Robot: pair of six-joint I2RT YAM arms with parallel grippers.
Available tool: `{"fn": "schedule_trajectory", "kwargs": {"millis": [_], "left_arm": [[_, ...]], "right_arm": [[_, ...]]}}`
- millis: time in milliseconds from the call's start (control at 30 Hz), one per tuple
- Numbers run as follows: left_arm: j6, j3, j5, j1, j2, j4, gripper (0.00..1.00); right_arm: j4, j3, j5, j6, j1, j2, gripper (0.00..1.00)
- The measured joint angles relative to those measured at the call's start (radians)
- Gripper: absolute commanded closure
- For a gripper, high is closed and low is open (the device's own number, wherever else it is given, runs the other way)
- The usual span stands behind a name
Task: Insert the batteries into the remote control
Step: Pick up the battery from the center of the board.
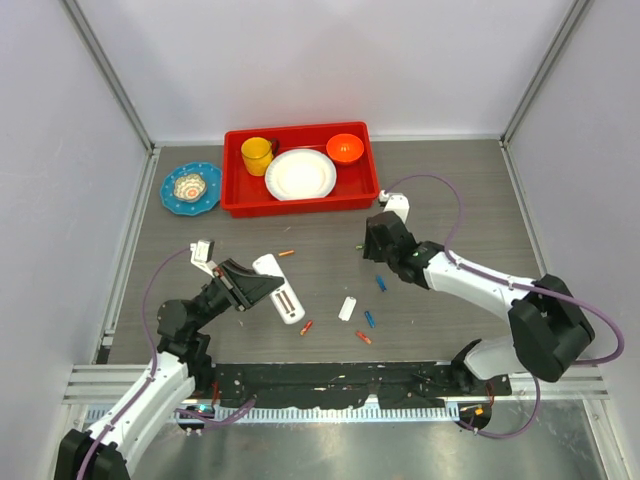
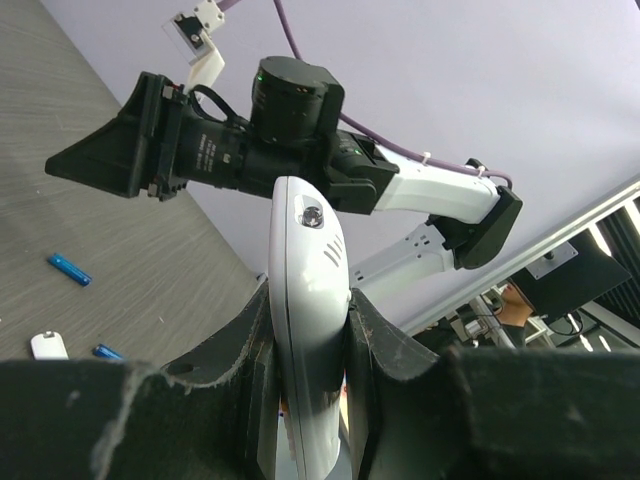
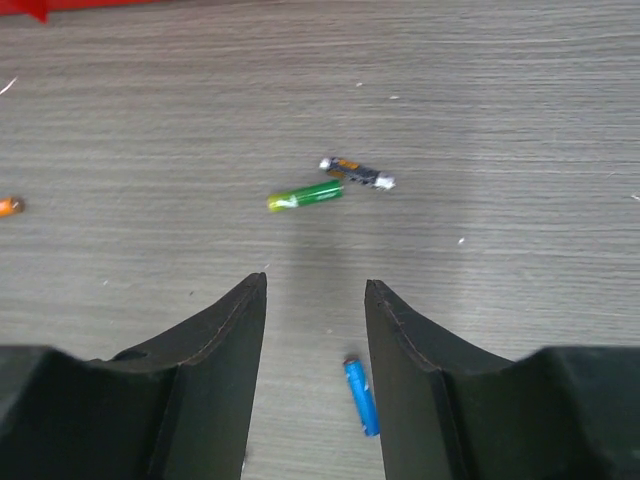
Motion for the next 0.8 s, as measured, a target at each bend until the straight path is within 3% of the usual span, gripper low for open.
{"fn": "schedule_trajectory", "kwargs": {"millis": [200, 500, 800], "left_arm": [[-0.002, 0.0, 0.001, 0.0, -0.001, -0.02, 1.0], [0.004, -0.002, -0.01, 0.0, -0.037, -0.113, 1.0], [0.018, -0.002, -0.011, 0.0, -0.051, -0.179, 1.0]], "right_arm": [[-0.016, 0.029, -0.036, 0.006, -0.098, 0.055, 0.53], [-0.01, 0.086, -0.093, 0.014, -0.097, 0.166, 0.56], [-0.002, 0.119, -0.152, -0.021, -0.094, 0.241, 0.4]]}}
